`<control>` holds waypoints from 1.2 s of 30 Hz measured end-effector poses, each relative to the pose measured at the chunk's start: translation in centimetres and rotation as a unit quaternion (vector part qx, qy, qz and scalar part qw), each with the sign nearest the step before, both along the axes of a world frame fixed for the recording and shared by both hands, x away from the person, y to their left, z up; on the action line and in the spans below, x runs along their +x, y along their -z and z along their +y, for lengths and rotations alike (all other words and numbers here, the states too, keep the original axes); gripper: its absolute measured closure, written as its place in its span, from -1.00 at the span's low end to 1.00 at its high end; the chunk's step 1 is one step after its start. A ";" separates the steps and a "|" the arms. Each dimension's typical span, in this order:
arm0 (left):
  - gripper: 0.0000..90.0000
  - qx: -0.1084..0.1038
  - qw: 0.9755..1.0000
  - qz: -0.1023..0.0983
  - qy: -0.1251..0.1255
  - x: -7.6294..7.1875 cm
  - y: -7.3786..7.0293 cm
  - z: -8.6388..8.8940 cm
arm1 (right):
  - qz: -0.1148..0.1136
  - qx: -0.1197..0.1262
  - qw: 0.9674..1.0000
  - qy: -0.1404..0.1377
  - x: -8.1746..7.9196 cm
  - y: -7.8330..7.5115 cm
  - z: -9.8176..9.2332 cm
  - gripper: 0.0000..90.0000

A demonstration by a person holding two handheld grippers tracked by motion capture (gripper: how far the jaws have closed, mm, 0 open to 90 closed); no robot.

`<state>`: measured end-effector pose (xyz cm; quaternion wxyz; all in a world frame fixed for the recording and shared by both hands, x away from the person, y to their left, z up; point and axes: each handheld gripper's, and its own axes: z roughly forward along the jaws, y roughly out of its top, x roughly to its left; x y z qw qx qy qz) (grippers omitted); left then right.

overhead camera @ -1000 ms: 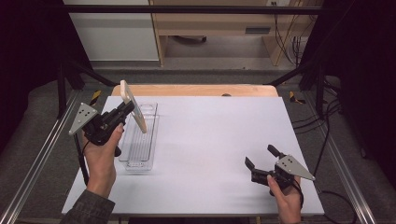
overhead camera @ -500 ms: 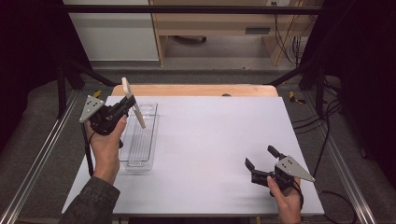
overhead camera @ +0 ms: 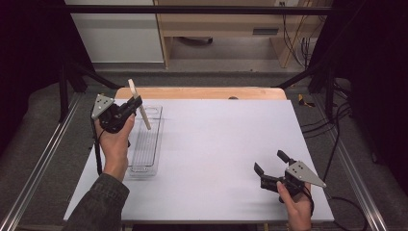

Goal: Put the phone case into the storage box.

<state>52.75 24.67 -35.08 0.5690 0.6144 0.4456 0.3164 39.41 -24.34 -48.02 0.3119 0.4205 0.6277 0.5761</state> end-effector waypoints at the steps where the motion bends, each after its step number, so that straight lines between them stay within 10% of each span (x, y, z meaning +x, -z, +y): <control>1: 0.81 -0.001 1.000 0.001 -0.003 0.2 0.1 0.0 | 0.000 0.000 1.000 0.000 0.0 0.0 0.0 -0.91; 36: 0.81 0.015 0.999 0.022 -0.039 4.5 3.2 -0.2 | 0.003 0.003 1.000 -0.001 0.0 0.2 -0.2 -0.91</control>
